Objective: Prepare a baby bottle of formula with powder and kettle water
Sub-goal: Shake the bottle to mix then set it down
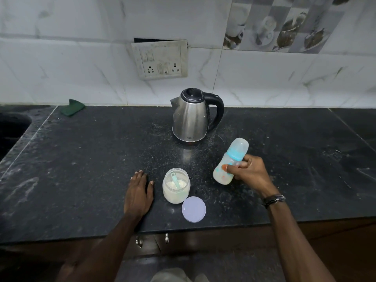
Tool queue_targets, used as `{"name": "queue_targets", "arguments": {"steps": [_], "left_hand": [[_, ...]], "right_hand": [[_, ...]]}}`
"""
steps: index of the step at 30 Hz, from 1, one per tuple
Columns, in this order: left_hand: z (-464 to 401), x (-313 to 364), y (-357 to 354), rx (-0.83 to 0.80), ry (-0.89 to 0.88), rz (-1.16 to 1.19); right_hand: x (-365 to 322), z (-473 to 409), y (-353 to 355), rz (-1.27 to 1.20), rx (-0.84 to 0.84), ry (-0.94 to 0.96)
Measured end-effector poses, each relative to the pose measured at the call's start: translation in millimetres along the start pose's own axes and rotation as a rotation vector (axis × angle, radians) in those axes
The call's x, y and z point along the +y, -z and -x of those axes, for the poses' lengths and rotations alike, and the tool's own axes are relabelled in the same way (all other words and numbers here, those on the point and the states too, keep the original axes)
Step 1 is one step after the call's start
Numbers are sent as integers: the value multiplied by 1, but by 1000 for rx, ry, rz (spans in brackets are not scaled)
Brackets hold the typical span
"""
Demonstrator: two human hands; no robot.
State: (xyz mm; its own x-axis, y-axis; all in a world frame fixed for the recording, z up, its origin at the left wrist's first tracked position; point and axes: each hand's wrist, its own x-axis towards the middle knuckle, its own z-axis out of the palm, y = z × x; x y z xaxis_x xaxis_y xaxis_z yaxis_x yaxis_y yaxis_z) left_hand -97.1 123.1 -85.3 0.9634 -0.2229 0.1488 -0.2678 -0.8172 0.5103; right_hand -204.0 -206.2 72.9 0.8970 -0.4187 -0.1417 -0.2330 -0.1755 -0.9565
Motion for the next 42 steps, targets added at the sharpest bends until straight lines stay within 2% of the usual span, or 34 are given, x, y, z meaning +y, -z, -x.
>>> {"name": "queue_targets", "arguments": {"steps": [3, 6, 9, 13, 17, 20, 23, 27, 30, 32, 35, 38, 39, 42], "left_hand": [[0, 0, -1, 4, -2, -8], [0, -1, 0, -2, 6, -6], [-1, 0, 0, -7, 4, -7], [0, 1, 1, -12, 4, -7], [-1, 1, 1, -13, 9, -2], [0, 1, 1, -14, 3, -8], [0, 2, 2, -9, 7, -6], [0, 0, 1, -9, 7, -4], [0, 1, 1, -9, 7, -5], [0, 2, 1, -13, 9, -2], [1, 0, 1, -14, 11, -6], [0, 1, 2, -11, 2, -6], [0, 1, 2, -11, -2, -7], [0, -1, 0, -16, 2, -13]], "right_hand": [[0, 0, 4, 36, -102, -29], [0, 1, 2, 56, -36, 27], [2, 1, 4, 14, -67, -12], [3, 0, 3, 19, 3, 32], [2, 3, 1, -40, -62, -34], [2, 2, -1, -48, 8, 8], [1, 3, 1, -50, -79, -38], [-1, 1, 3, -43, -8, -6], [0, 4, 5, -75, -91, -29], [2, 3, 9, -41, -93, -46], [8, -1, 12, 58, -9, -31], [6, 5, 8, 43, -124, -71], [6, 4, 7, -4, -120, -82], [5, 0, 4, -30, 33, -60]]}}
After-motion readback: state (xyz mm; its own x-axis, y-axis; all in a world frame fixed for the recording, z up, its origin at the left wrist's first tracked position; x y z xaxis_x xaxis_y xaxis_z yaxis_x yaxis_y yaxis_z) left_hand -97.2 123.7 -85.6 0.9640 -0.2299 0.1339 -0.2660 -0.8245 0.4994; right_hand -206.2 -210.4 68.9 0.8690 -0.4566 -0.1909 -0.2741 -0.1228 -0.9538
